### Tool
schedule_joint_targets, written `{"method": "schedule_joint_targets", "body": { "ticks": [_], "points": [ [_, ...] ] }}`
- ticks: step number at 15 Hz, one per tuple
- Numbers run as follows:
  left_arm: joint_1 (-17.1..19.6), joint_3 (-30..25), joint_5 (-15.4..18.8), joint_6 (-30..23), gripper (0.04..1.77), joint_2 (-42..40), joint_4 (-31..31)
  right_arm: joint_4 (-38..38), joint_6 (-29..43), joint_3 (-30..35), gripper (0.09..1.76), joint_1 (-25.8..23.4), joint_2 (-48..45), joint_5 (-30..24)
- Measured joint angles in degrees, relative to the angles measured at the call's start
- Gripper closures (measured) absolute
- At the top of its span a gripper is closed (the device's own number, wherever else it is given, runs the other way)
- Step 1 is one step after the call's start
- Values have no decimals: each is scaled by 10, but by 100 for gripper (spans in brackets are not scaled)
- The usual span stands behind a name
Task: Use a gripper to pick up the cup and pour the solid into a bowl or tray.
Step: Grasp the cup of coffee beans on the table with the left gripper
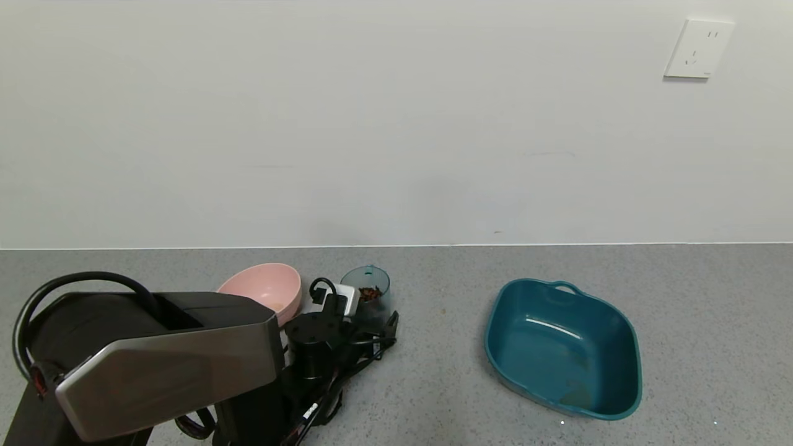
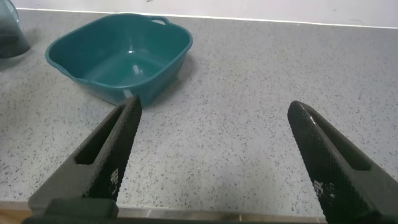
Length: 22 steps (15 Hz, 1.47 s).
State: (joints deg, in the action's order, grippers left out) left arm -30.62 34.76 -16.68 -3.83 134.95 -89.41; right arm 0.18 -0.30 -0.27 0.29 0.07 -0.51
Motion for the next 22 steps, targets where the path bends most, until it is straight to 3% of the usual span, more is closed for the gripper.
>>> {"method": "schedule_joint_targets", "body": {
  "ticks": [12,15,22],
  "points": [
    [6,28,-4,8,6,16,0,0,0,0,14,0,0,0],
    [6,29,-4,8,47,18,0,0,0,0,14,0,0,0],
    [6,28,-3,9,52,16,0,0,0,0,14,0,0,0]
  ]
}}
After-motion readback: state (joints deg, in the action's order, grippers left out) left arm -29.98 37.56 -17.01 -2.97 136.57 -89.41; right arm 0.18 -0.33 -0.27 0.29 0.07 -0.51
